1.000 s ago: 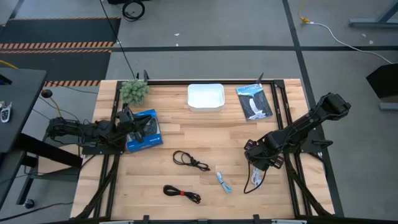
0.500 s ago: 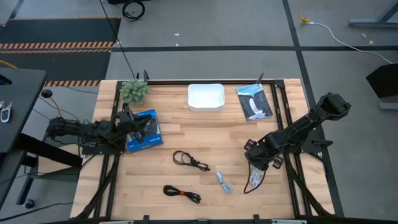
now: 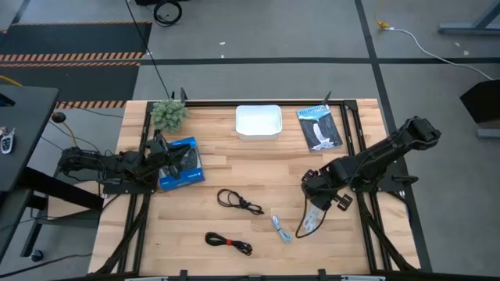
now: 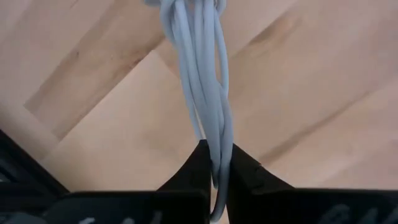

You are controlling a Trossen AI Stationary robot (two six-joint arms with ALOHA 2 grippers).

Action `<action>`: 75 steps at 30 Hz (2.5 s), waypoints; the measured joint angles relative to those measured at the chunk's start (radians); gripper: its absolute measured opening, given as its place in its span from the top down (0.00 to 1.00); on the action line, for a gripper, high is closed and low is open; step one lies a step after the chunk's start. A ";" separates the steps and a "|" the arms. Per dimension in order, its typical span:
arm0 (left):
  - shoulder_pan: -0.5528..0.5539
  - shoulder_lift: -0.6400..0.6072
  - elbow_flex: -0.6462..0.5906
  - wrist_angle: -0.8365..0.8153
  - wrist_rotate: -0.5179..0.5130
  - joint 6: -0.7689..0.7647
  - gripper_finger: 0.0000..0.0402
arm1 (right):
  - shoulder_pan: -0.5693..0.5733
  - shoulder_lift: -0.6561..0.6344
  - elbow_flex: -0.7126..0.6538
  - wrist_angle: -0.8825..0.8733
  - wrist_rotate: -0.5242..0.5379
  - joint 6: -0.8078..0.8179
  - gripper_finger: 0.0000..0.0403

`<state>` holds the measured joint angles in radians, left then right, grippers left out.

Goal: Pick and place USB-C Cables
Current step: Put the white USB cable into the white bin

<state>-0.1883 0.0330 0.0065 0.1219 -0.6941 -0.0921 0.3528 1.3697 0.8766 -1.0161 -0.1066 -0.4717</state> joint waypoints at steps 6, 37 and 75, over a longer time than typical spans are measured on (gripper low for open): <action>0.000 0.000 0.000 0.000 0.000 0.000 0.89 | -0.056 0.000 0.126 -0.083 0.000 -0.002 0.96; 0.000 0.000 0.000 0.000 0.000 0.000 0.89 | -0.483 0.368 0.827 -0.248 0.083 -0.071 0.96; 0.000 -0.001 0.000 0.000 0.000 0.000 0.89 | -0.888 0.648 0.988 -0.137 0.013 0.480 0.96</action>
<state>-0.1883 0.0324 0.0064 0.1218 -0.6941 -0.0925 -0.5349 2.0180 1.8648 -1.1534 -0.0934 0.0079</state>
